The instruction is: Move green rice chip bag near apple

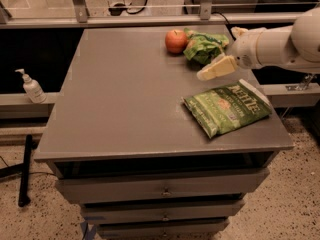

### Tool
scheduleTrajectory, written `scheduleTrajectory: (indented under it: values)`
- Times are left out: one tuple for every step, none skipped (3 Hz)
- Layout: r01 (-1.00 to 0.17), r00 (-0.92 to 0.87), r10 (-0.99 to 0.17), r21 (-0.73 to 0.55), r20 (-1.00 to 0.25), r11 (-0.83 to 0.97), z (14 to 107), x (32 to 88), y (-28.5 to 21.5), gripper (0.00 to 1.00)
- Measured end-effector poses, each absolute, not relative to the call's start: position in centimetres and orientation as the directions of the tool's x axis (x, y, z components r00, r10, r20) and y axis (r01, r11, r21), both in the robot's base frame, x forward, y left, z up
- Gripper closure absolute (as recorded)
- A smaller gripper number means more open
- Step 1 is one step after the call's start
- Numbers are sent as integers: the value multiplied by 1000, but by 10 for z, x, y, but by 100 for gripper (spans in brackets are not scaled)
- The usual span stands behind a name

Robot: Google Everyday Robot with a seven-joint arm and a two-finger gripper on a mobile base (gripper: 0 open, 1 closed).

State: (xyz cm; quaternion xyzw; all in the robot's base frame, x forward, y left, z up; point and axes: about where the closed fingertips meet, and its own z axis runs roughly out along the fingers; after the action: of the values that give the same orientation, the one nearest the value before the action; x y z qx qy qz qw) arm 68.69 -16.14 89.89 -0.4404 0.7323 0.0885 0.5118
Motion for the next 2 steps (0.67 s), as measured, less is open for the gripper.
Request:
scheduleTrajectory:
  values:
    - [-771,-47,-450,-254,-892,584,912,638,-164,0]
    - [-779,28,-373,-254,-928,574,939,580,-179,0]
